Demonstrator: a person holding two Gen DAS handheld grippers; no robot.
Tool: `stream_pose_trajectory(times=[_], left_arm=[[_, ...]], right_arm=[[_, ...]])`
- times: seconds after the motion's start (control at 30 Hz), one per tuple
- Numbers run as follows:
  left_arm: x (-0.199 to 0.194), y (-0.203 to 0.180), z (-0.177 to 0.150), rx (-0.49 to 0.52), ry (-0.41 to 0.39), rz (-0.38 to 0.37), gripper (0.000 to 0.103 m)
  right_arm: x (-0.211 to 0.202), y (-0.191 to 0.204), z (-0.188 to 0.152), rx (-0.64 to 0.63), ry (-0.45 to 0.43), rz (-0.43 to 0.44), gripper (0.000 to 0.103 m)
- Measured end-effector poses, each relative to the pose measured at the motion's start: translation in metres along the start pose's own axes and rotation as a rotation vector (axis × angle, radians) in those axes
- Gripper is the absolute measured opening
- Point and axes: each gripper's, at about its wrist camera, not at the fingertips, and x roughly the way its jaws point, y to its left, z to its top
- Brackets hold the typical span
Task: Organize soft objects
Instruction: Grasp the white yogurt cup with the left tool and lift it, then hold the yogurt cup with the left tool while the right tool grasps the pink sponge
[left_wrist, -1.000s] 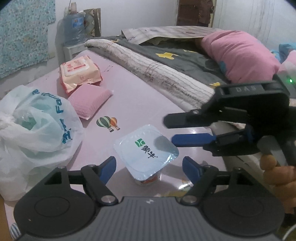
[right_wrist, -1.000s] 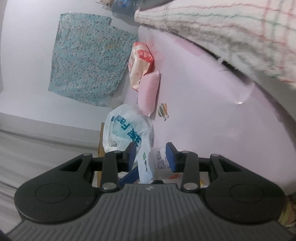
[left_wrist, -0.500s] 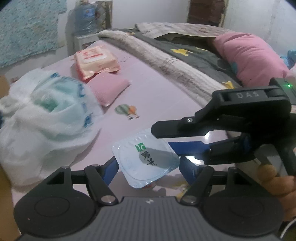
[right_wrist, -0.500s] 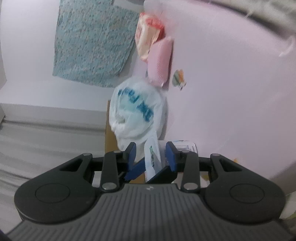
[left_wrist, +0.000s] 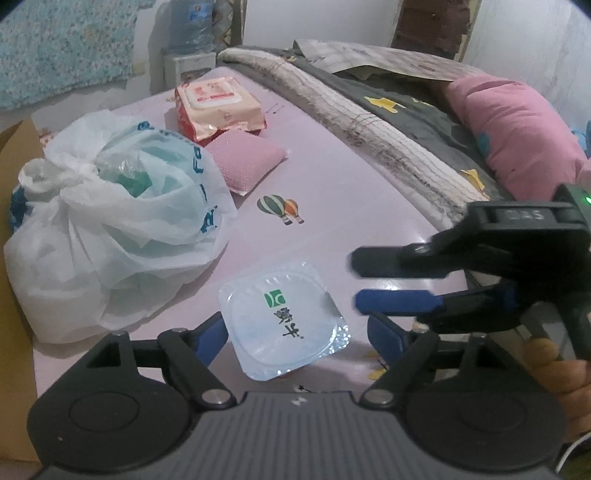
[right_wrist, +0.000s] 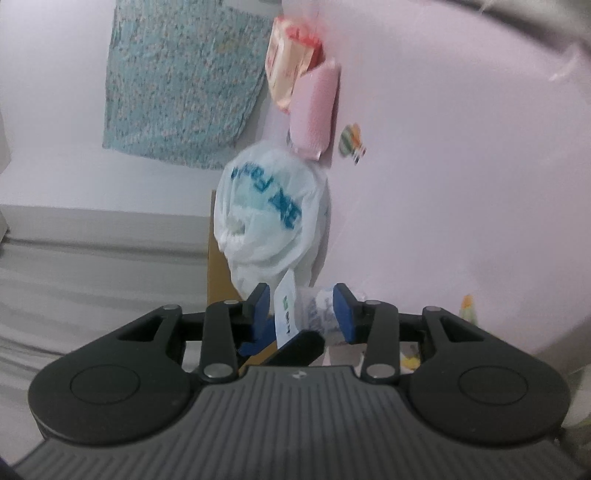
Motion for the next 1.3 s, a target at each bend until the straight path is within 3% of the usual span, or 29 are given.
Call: stream_pose_trajectory(times=[0.27, 0.47, 0.73, 1.3], left_arm=[[0.008, 0.018, 0.010, -0.155, 0.012, 0.008, 0.083], [0.012, 0.019, 0.010, -0.159, 0.021, -0.003, 0.069], [0.016, 0.011, 0.010, -0.119, 0.058, 0.020, 0.071], [0.007, 0.020, 0.004, -0.143, 0.064, -0.030, 0.068]], right_arm=[[-0.016, -0.005, 0.003, -0.001, -0.040, -0.015, 0.044], [-0.016, 0.000, -0.001, -0.017, -0.047, -0.023, 0.046], [-0.016, 0.003, -0.001, -0.031, -0.060, -0.046, 0.048], [-0.019, -0.002, -0.003, -0.020, -0.062, -0.065, 0.049]])
